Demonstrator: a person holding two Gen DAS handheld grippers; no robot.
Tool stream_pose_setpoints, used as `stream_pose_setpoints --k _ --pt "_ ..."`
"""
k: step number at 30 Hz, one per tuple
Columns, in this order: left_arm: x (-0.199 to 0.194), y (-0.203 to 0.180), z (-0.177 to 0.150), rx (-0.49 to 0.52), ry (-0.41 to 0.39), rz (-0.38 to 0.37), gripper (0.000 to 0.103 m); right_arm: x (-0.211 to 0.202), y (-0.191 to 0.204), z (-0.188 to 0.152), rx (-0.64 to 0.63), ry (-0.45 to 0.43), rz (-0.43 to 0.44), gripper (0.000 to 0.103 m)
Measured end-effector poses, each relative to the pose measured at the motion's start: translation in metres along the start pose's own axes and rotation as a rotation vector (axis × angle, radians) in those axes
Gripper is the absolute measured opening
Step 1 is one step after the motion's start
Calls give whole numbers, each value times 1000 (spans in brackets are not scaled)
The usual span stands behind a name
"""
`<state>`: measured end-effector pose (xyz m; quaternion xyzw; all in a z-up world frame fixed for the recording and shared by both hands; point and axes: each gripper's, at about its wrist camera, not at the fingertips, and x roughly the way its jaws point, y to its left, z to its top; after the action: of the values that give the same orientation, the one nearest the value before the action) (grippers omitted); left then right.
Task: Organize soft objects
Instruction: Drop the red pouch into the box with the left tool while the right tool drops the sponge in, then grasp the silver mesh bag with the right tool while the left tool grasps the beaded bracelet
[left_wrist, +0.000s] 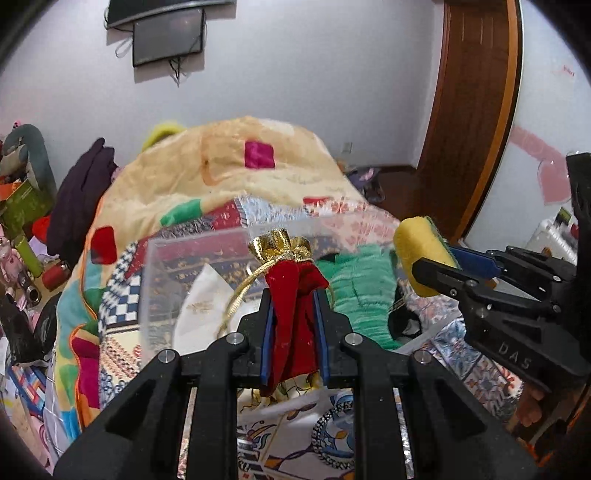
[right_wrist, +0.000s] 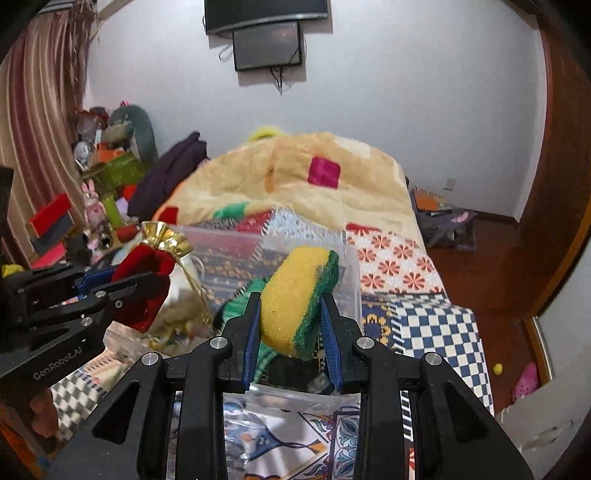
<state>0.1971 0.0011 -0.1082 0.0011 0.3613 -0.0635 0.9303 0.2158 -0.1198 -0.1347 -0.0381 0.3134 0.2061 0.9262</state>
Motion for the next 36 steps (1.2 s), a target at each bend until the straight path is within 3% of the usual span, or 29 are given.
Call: stream_pose_setpoints --k 5,12,20,26,30,32,36 --pt "22 -5 -4 -5 55 -9 22 15 -1 -7 -17 49 -32 28" --pt "24 -3 -8 -22 77 -2 42 15 -6 -10 -18 74 -44 31" --pt "-1 1 -9 -23 29 -3 56 -1 -1 -10 -51 41 -53 63" --pt "-35 2 -9 -28 -44 -11 70 -27 1 -5 -53 -26 -42 70" --pt "-52 3 -14 -23 -76 1 87 -45 2 -5 -49 -69 -25 79" --pt "-56 3 -22 -12 -74 18 89 -50 4 -10 -56 -83 -7 87" --pt "-59 6 -40 -2 -45 35 89 -46 11 -25 -70 -53 20 89"
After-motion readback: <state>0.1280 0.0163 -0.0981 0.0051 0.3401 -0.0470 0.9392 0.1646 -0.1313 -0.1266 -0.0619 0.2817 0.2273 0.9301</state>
